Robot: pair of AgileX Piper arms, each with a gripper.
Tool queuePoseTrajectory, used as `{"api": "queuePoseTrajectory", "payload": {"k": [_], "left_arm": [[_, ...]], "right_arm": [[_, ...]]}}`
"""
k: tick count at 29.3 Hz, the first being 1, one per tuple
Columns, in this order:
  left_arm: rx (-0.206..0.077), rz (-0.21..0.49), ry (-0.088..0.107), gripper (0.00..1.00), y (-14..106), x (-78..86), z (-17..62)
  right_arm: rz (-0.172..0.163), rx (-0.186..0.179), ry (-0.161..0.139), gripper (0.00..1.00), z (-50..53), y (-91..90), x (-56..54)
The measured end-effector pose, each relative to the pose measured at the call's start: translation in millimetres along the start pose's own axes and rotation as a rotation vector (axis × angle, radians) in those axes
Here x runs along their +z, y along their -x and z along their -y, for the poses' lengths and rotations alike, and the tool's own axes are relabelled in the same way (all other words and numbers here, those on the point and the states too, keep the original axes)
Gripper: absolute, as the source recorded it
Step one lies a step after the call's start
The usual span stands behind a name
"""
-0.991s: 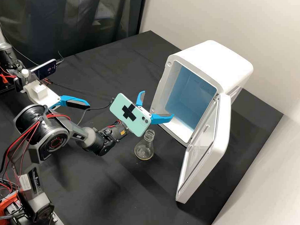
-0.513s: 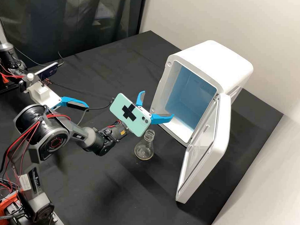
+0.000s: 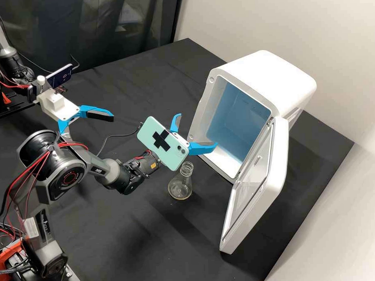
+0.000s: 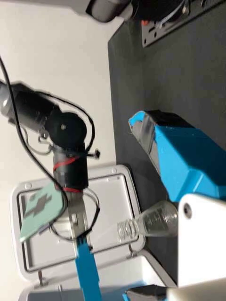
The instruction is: Place the flask in the incubator
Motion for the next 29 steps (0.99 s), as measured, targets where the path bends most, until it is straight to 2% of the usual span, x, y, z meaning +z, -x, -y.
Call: {"api": "queuePoseTrajectory", "payload": {"k": [6, 8, 11, 17, 23, 28, 29], "left_arm": [[-0.022, -0.022, 0.002, 1.00, -3.1, -9.0, 7.1], [-0.034, -0.021, -0.001, 1.00, -8.8, -14.2, 12.4], [-0.066, -0.035, 0.006, 1.00, -18.1, -21.5, 21.6], [-0.107, -0.068, 0.021, 1.00, -26.3, -33.0, 34.7], [-0.116, -0.121, 0.029, 1.00, -28.5, -49.4, 38.7], [-0.113, -0.156, 0.032, 1.00, -25.6, -59.2, 37.9], [-0.111, -0.166, 0.041, 1.00, -24.6, -62.1, 37.5]], "right_arm": [[0.000, 0.000, 0.000, 1.00, 0.0, 0.0, 0.0], [0.000, 0.001, 0.000, 1.00, 0.0, 0.0, 0.0], [0.001, 0.001, -0.001, 1.00, -0.1, 0.0, 0.1], [0.001, 0.001, -0.001, 1.00, -0.1, 0.0, 0.1], [0.001, 0.001, -0.001, 1.00, -0.1, 0.0, 0.1], [0.001, 0.001, -0.001, 1.00, -0.1, 0.0, 0.1], [0.001, 0.001, -0.001, 1.00, -0.1, 0.0, 0.1]]}}
